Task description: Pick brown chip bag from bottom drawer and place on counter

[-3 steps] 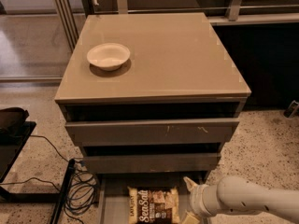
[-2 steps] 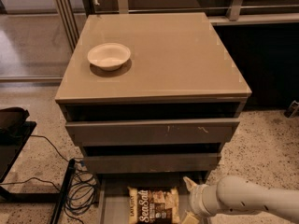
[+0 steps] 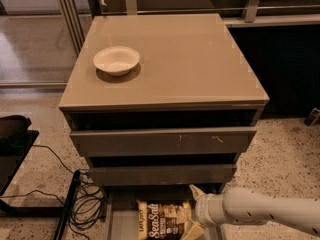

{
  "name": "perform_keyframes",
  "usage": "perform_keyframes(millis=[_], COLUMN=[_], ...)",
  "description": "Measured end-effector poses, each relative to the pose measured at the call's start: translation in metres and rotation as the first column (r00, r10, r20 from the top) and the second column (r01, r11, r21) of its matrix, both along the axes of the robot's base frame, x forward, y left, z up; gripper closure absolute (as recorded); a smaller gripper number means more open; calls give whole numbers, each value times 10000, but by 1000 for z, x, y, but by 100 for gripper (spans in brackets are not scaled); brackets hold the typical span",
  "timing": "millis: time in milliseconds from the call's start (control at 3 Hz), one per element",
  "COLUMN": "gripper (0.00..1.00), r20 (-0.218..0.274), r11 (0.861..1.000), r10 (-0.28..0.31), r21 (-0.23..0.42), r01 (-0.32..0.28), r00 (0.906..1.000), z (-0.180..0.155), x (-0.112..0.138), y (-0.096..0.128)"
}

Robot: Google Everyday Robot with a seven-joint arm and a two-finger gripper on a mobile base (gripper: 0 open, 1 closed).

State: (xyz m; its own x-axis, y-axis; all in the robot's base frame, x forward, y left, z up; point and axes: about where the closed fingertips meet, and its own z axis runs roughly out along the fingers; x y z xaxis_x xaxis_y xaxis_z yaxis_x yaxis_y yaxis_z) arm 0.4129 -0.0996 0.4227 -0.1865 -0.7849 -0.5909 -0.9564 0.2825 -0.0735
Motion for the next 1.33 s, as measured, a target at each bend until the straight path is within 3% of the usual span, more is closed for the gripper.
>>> perform_keyframes(millis=[333,667,1000,1333], gripper=[0,0,0,0], r20=[408,655,434,160], r11=[9983,9875,9601,9232], r10=[55,149,740,1691], r21=[580,1559,2669,3476], r01=[-79,-250,-830,-1641], r00=[9992,9977,9963,9855], z=[-35,-70,-113,-142], x=[18,32,32,34], y=[2,-6,-3,6])
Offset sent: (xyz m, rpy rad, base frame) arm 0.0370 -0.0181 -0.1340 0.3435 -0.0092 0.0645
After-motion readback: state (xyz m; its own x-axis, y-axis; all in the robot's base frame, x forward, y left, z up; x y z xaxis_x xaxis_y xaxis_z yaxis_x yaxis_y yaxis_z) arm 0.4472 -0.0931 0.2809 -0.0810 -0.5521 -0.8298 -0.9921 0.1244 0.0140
